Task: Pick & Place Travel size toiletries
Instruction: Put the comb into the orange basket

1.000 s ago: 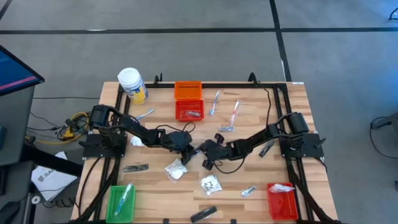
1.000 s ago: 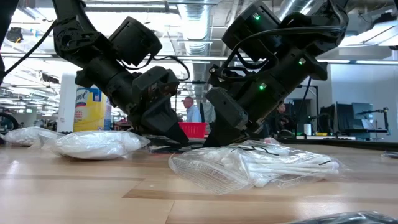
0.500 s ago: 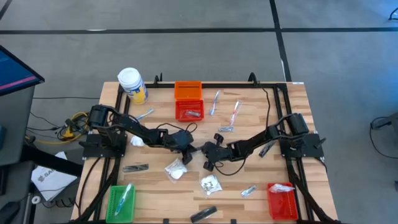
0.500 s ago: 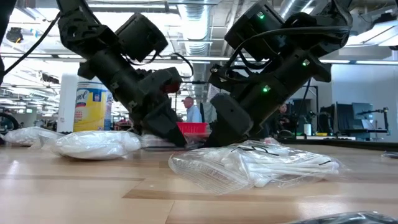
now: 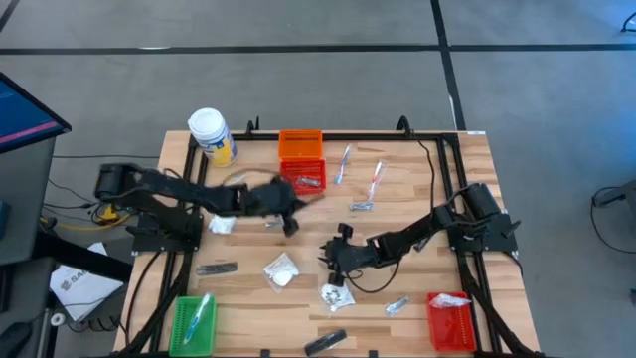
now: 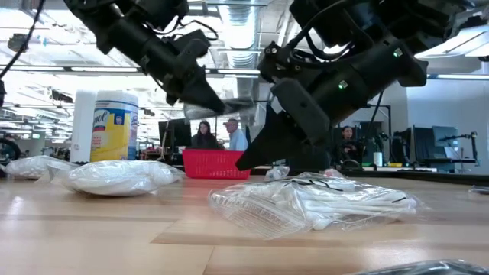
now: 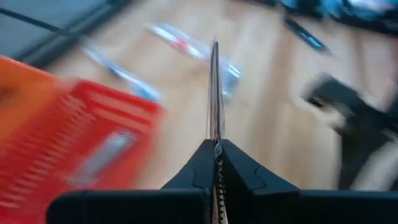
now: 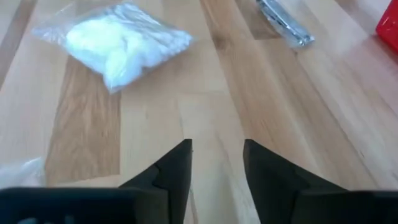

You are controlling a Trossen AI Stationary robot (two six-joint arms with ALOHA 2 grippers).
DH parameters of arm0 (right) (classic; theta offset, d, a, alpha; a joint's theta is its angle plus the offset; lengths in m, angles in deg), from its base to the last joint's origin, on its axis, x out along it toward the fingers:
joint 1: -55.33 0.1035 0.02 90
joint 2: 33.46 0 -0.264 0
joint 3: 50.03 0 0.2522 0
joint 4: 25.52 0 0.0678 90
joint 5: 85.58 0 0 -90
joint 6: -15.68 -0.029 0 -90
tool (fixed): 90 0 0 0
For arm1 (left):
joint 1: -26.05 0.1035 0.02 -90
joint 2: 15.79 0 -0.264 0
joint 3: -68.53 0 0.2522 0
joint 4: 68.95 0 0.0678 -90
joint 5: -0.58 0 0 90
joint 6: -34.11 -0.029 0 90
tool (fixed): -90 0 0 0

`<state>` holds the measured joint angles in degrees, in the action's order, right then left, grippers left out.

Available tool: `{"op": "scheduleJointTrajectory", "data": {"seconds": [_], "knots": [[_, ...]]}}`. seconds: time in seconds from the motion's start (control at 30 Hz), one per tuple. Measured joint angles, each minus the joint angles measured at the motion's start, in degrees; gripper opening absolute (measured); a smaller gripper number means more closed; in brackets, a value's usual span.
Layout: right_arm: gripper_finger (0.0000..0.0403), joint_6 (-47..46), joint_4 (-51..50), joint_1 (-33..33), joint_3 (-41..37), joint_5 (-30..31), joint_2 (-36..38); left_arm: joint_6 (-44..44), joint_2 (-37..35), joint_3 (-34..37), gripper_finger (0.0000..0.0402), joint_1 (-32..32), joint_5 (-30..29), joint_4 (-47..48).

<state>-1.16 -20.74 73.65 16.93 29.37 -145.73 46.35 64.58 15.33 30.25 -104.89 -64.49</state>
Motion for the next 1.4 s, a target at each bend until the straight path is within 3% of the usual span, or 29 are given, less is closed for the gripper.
{"op": "scheduleJointTrajectory", "data": {"seconds": [0.23, 0.43, 0.97, 1.17, 1.4], "knots": [[0.0159, 0.21, 0.13, -0.41, 0.1, 0.24, 0.08, -6.7, -7.9, -0.13, 0.0002, 12.26, 0.4, 1.88], [0.0157, 0.28, -0.12, -0.82, 0.1, 0.31, 0.13, -8.66, -6.52, -3.69, 0.0002, 22.7, 5.94, 2.01], [0.0134, 0.32, -2.37, -0.58, 0.16, -1.13, 0.24, -25.72, 17.17, -33.61, 0.0002, 34.13, 9.57, 20.48], [0.0133, 0.32, -3.66, 0.12, 0.17, -1.16, 0.26, -26.71, 25.56, -36.79, 0.0003, 37.29, 13.83, 22.66], [0.013, -0.58, -5.09, 0.05, 0.17, -1.18, 0.26, -26.83, 31.56, -36.72, 0.0003, 39.13, 14.52, 24.15]]}}
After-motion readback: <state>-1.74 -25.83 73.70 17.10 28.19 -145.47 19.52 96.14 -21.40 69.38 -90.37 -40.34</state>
